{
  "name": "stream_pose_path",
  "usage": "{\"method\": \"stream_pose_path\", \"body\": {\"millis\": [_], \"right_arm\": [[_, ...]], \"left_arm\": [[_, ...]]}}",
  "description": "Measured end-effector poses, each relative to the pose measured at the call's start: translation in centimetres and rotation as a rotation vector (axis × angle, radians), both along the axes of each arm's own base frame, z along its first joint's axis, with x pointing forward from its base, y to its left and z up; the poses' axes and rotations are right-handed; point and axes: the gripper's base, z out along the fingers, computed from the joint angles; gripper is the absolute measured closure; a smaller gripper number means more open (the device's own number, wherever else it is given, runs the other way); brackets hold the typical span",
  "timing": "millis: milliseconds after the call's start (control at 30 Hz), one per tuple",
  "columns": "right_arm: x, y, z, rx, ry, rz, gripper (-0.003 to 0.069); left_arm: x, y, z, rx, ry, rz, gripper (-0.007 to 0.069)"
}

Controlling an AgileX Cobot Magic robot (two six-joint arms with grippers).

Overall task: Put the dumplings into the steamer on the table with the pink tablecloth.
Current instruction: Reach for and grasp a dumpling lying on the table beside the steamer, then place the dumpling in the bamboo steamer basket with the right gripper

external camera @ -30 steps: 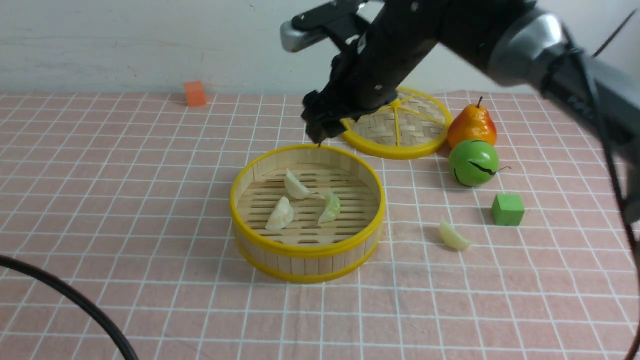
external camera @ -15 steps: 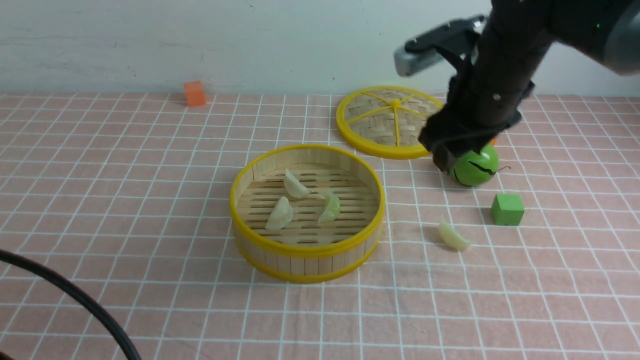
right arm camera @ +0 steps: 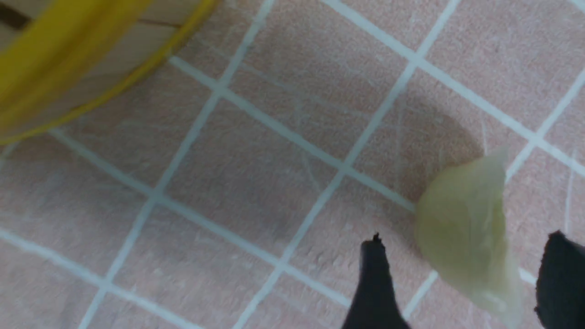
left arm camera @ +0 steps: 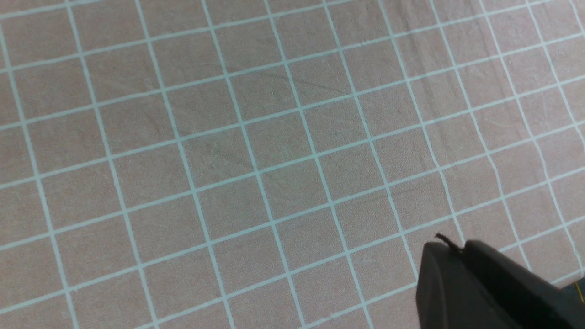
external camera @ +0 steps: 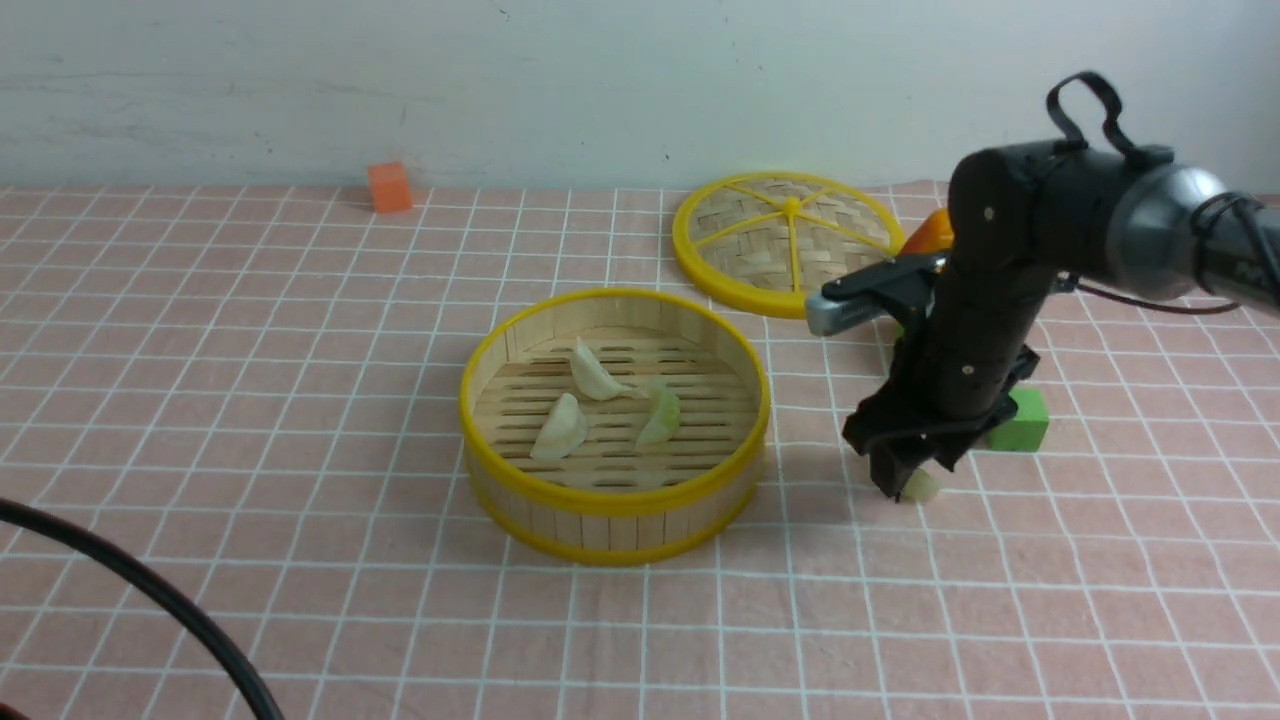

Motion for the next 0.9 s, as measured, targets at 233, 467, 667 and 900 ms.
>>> {"method": "stream_pose_path", "body": {"millis": [233, 467, 667, 900], "right_arm": [[0.2, 0.1, -1.0, -0.011, 0.022, -0.032, 0.0423], [0.3, 2.0, 5.1, 0.017, -0.089, 0.014, 0.0417], [-1.3, 8.6, 11.9, 0.128, -0.274, 0.151, 0.0417], [-2.2, 14.7, 7.7, 0.141, -0.257, 0.267, 0.0417]], "left_arm": [[0.0, 0.0, 0.0, 0.0, 0.0, 0.0, 0.0587], [0.0, 0.0, 0.0, 0.0, 0.0, 0.0, 0.058], [0.0, 0.0, 0.0, 0.001, -0.009, -0.005, 0.0573], [0.2, -0.1, 0.2, -0.007, -0.028, -0.006, 0.0568]]}}
